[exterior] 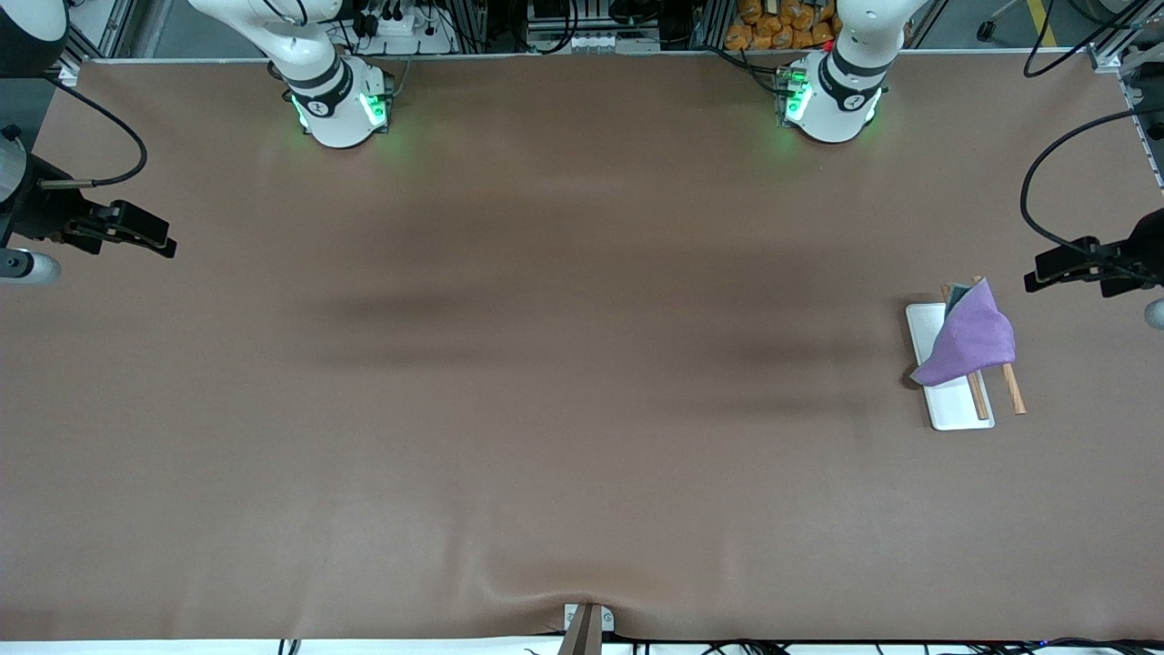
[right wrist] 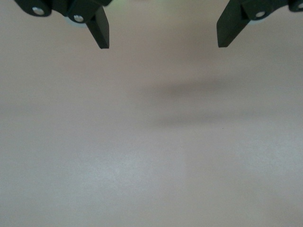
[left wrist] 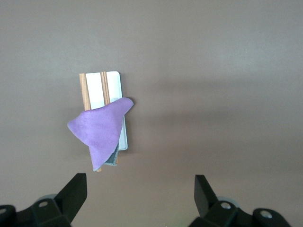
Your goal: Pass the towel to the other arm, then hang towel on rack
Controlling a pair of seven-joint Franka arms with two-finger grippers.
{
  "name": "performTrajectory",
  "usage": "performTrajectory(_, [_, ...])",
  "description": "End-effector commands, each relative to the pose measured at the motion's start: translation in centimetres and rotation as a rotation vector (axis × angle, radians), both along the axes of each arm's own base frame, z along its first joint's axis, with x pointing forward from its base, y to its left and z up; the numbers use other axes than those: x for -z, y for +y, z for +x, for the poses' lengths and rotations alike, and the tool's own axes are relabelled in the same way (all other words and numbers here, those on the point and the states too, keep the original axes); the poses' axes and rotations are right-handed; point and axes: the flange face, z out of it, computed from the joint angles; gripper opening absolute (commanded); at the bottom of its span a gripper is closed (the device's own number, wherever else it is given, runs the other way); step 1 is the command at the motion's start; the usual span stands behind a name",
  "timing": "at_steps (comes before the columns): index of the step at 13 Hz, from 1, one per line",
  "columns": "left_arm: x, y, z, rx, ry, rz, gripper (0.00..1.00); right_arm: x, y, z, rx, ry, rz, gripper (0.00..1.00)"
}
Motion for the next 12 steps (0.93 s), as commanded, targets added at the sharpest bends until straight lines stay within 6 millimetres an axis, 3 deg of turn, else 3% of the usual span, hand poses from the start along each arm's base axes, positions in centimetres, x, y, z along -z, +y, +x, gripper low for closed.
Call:
performTrajectory(1, [-1.6, -1.0, -1.2, -0.011, -0.018, 0.015, 1.0, -0.4, -0.5, 0.3, -0.007, 0.003, 0.004, 1.0])
performTrajectory(2, [-1.8, -1.2, -1.4, -0.009, -0.019, 0.018, 1.0, -0.4, -0.5, 0.3, -0.007, 0.003, 0.004, 1.0])
performTrajectory(3, [-2.5, -2.7, -1.8, 0.01, -0.023, 0.035, 1.0, -0.5, -0.5, 0.3, -0.007, 0.001, 0.004, 1.0])
performTrajectory(4, [-2.8, -2.4, -2.3, -0.005, -0.014, 0.055, 1.0, -0.4, -0.5, 0.3, -0.007, 0.003, 0.004, 1.0])
performTrajectory(10, [-4.3, -4.9, -4.1, 0.016, -0.004, 0.098, 1.0, -0.4, -0.5, 0.3, -0.007, 0.003, 0.004, 1.0])
performTrajectory(12, [-4.7, -5.6, -5.5, -0.005, -0.002, 0.096, 1.0, -0.4, -0.5, 0.3, -0.007, 0.003, 0.004, 1.0])
